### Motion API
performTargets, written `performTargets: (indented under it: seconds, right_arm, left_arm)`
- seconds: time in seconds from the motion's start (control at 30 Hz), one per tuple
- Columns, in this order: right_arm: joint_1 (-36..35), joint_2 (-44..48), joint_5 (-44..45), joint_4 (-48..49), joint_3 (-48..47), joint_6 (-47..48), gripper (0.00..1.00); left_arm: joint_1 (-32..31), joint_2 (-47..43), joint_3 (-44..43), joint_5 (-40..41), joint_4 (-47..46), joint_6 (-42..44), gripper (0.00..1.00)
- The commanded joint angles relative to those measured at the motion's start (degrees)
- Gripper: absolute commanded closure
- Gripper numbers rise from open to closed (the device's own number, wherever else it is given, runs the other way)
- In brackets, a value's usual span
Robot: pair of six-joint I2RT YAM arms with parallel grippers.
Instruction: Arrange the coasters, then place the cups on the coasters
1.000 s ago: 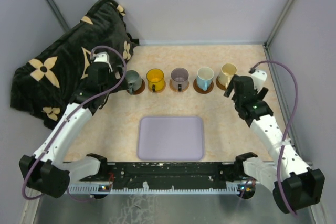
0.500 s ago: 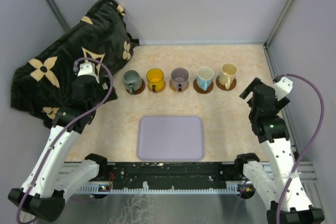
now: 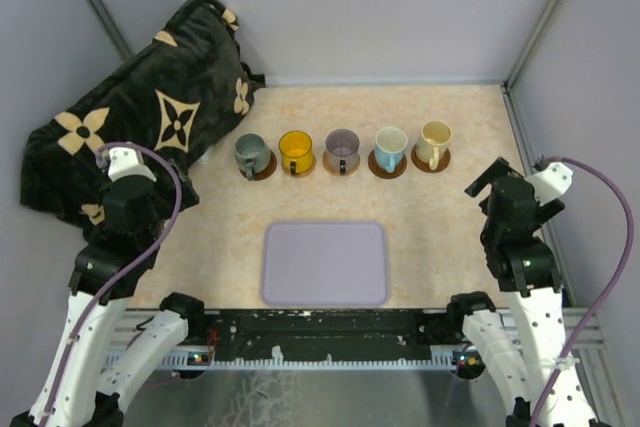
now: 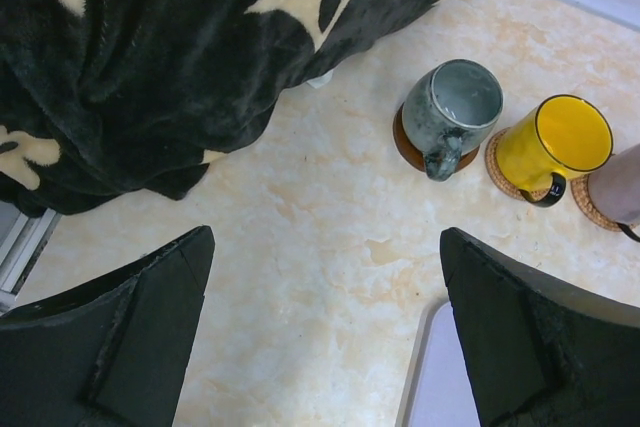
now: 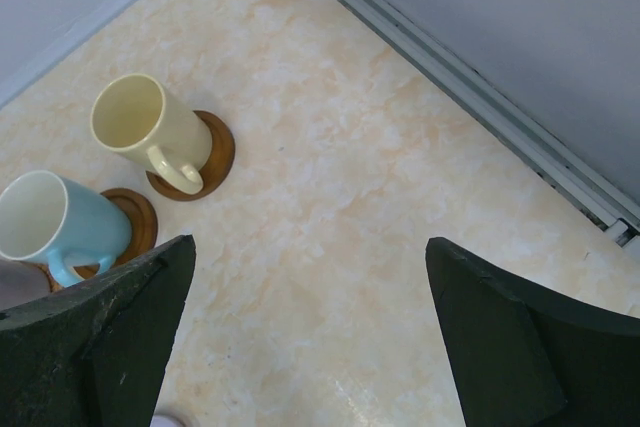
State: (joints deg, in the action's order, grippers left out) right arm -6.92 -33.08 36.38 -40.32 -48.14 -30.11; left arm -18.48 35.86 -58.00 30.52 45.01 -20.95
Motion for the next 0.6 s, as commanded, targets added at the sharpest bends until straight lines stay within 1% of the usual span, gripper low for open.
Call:
performTargets:
  seconds: [0.0,0.2,0.57]
  right_arm:
    - [0.4,1.2,1.5,0.2,-1.9,-0.4,0.01]
    - [0.4,2.8,1.9,0.6,-1.5,0.7,0.01]
    - [0.3,1.4,1.5,1.2,-0.8,0.5,0.01]
  left_arm:
    - [0.3,-1.3,1.2,0.9,1.9,-1.0,0.0]
    - [0.4,-2.7,2.1,1.1,1.1,-1.6,0.0]
    - [0.4,-2.8,3.2,2.3,1.6,-1.9,0.0]
